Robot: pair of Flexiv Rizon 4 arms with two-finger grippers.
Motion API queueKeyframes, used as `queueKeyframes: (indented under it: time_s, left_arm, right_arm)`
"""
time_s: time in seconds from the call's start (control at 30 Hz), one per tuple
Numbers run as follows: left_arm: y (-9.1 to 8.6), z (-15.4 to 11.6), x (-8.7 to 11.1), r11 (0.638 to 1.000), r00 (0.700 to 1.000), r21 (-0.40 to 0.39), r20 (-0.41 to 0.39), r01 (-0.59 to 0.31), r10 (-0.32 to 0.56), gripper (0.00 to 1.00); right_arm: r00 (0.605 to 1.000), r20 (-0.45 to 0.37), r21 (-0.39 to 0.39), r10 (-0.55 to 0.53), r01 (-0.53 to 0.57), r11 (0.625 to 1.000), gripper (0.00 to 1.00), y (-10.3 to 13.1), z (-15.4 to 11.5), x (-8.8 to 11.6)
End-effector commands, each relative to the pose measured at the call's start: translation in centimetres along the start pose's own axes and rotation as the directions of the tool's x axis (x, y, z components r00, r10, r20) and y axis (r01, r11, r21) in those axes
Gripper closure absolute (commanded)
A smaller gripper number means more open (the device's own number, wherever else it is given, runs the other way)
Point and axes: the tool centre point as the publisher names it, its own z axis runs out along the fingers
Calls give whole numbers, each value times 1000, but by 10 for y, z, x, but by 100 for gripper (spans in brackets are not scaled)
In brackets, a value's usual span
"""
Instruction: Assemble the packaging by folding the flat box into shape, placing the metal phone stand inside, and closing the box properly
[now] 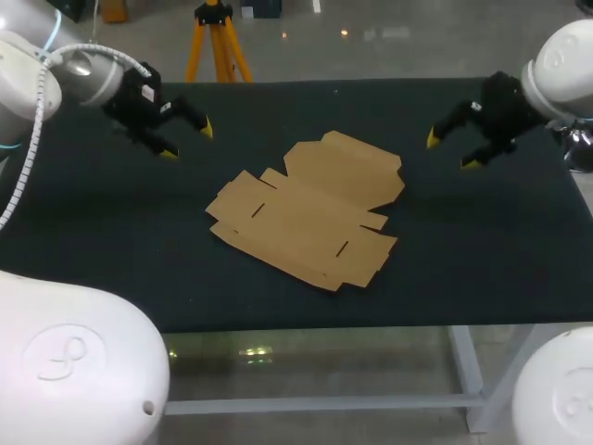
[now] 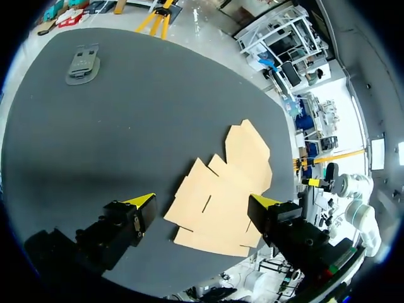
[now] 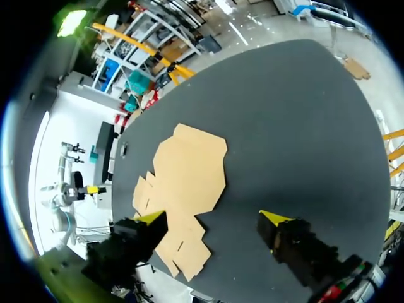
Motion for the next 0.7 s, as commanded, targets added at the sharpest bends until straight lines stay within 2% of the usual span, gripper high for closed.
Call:
queueKeyframes:
  time_s: [0.03,0.13,0.27,0.63,0.7]
  left_arm:
    - [-8,11,-6,999,999,-32,-46,-16,14,0]
    - [-7,17,-9,990,989,-81,-106,-112,103,0]
    - [-6,27,-13,971,971,-111,-135,-211,195,0]
    - [0,55,-19,926,944,-198,-143,-321,296,0]
    - [2,61,-20,924,944,-205,-137,-323,299,3]
  right_arm:
    - [1000,1,29,15,-15,999,0,-1,8,4]
    - [999,-7,61,36,-36,998,0,-7,14,1]
    - [997,-38,101,62,-58,993,0,-14,17,-3]
    - [992,-52,149,112,-103,983,0,-31,13,-7]
    - [991,-45,153,123,-114,982,0,-35,12,-7]
